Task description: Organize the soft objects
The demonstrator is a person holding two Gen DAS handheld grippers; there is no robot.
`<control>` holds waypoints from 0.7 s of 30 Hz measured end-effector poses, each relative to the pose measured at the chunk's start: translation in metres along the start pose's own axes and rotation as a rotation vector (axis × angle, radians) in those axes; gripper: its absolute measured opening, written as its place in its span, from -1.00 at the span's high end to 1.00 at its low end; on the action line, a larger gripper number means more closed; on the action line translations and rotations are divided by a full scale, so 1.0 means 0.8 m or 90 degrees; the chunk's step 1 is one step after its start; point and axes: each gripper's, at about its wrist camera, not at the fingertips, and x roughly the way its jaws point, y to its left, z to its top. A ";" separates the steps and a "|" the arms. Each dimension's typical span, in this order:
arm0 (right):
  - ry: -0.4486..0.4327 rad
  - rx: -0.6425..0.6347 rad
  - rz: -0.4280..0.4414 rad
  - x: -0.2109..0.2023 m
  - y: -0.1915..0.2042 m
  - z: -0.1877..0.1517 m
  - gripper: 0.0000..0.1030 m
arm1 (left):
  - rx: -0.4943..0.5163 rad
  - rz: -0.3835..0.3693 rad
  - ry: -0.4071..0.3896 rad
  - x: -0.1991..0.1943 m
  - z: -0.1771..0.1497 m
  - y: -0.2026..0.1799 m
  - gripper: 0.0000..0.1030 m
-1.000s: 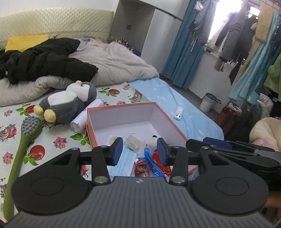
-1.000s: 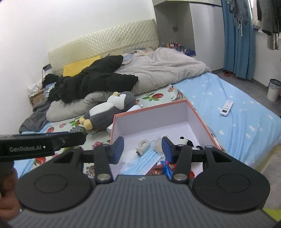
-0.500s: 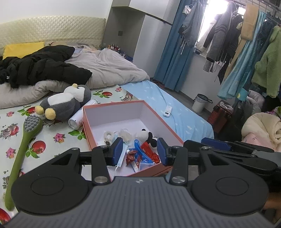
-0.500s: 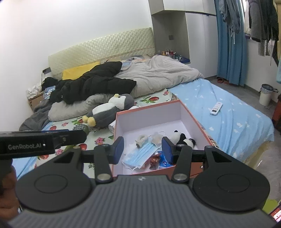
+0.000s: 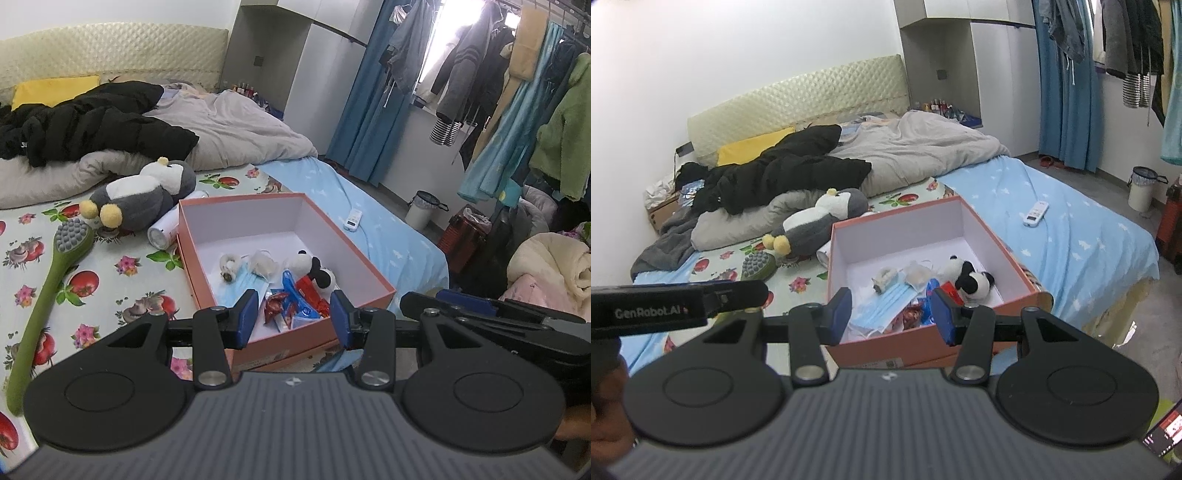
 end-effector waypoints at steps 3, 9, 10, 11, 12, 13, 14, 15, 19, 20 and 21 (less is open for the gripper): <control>0.005 0.003 -0.002 -0.001 -0.001 -0.005 0.02 | 0.002 0.001 0.001 -0.001 -0.005 -0.002 0.05; 0.008 0.008 -0.007 -0.003 0.000 -0.013 0.02 | 0.000 0.006 0.013 0.001 -0.014 -0.003 0.05; 0.010 0.010 -0.005 -0.003 0.000 -0.014 0.02 | 0.001 0.006 0.014 0.002 -0.015 -0.004 0.05; 0.011 0.011 -0.006 -0.003 0.000 -0.015 0.02 | 0.001 0.007 0.015 0.002 -0.016 -0.004 0.05; 0.012 0.011 -0.007 -0.003 0.000 -0.016 0.02 | 0.001 0.007 0.016 0.002 -0.017 -0.004 0.05; 0.013 0.011 -0.008 -0.003 -0.001 -0.018 0.02 | -0.001 0.008 0.017 0.003 -0.018 -0.003 0.05; 0.014 0.011 -0.009 -0.003 -0.001 -0.019 0.02 | -0.002 0.009 0.017 0.004 -0.018 -0.002 0.02; 0.014 0.011 -0.011 -0.003 -0.002 -0.020 0.02 | -0.004 0.011 0.017 0.004 -0.018 -0.001 0.00; 0.017 0.014 -0.016 -0.002 -0.004 -0.022 0.02 | -0.005 0.013 0.018 0.006 -0.018 0.001 0.00; 0.018 0.016 -0.017 -0.002 -0.005 -0.023 0.02 | -0.005 0.013 0.019 0.006 -0.018 0.001 0.00; 0.018 0.017 -0.017 -0.002 -0.006 -0.023 0.02 | -0.005 0.014 0.019 0.006 -0.018 0.001 0.00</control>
